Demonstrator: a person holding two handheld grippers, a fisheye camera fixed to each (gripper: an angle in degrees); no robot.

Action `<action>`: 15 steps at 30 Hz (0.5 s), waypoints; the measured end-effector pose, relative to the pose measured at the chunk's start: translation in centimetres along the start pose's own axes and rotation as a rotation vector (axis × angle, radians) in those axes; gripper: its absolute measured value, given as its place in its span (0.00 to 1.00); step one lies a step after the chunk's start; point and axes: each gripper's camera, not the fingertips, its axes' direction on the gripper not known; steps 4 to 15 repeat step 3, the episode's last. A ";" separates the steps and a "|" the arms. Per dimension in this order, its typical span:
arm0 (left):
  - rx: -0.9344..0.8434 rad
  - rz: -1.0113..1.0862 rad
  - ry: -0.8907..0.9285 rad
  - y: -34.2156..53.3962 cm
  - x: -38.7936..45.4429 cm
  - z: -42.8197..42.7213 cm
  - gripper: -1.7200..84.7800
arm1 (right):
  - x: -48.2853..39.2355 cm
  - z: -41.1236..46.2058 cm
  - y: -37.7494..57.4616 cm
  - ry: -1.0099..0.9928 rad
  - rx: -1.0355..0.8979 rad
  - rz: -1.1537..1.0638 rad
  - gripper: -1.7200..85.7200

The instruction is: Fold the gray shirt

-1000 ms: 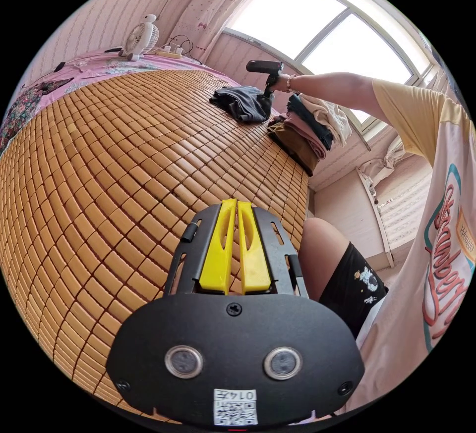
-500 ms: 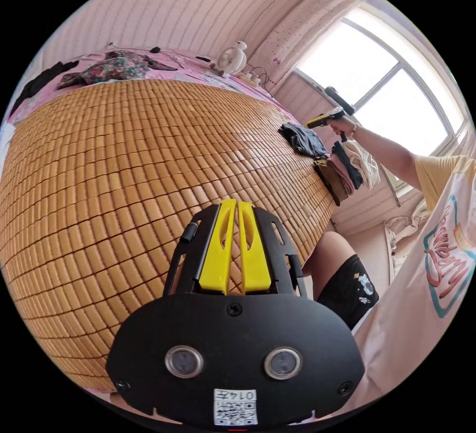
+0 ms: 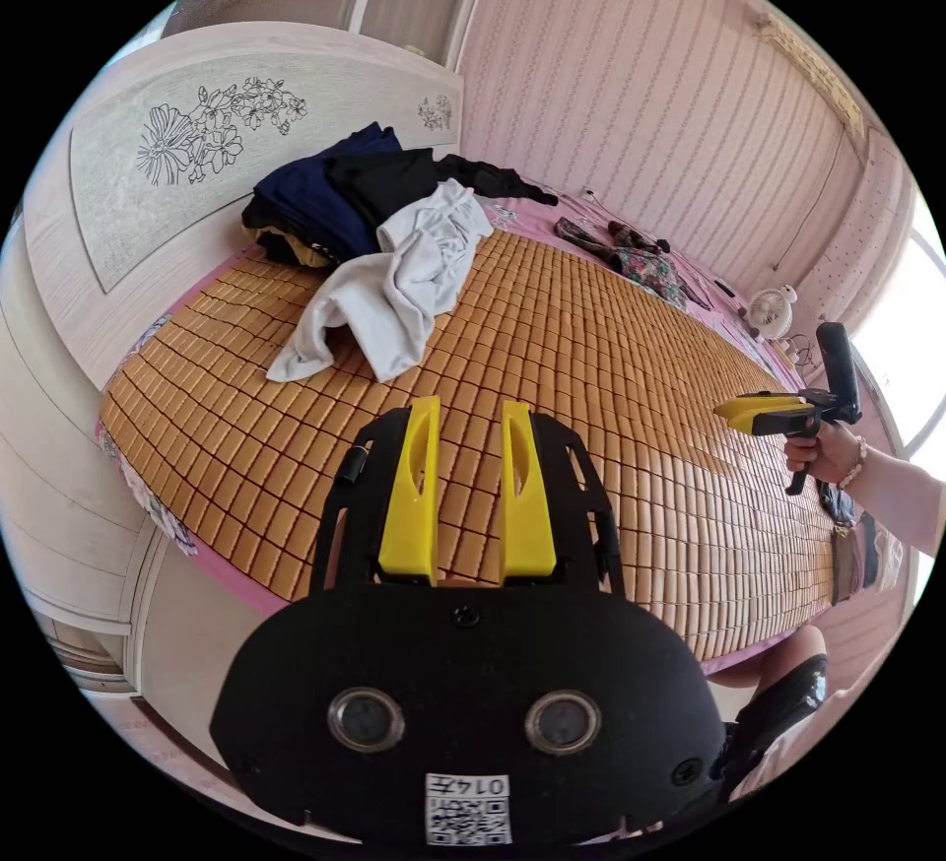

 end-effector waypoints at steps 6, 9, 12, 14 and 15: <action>0.013 -0.024 -0.030 -2.3 -2.7 1.2 0.11 | -1.7 5.3 -5.0 0.052 -0.001 -0.037 0.17; 0.013 -0.024 -0.030 -2.3 -2.7 1.2 0.11 | -1.7 5.3 -5.0 0.052 -0.001 -0.037 0.17; 0.013 -0.024 -0.030 -2.3 -2.7 1.2 0.11 | -1.7 5.3 -5.0 0.052 -0.001 -0.037 0.17; 0.013 -0.024 -0.030 -2.3 -2.7 1.2 0.11 | -1.7 5.3 -5.0 0.052 -0.001 -0.037 0.17; 0.013 -0.024 -0.030 -2.3 -2.7 1.2 0.11 | -1.7 5.3 -5.0 0.052 -0.001 -0.037 0.17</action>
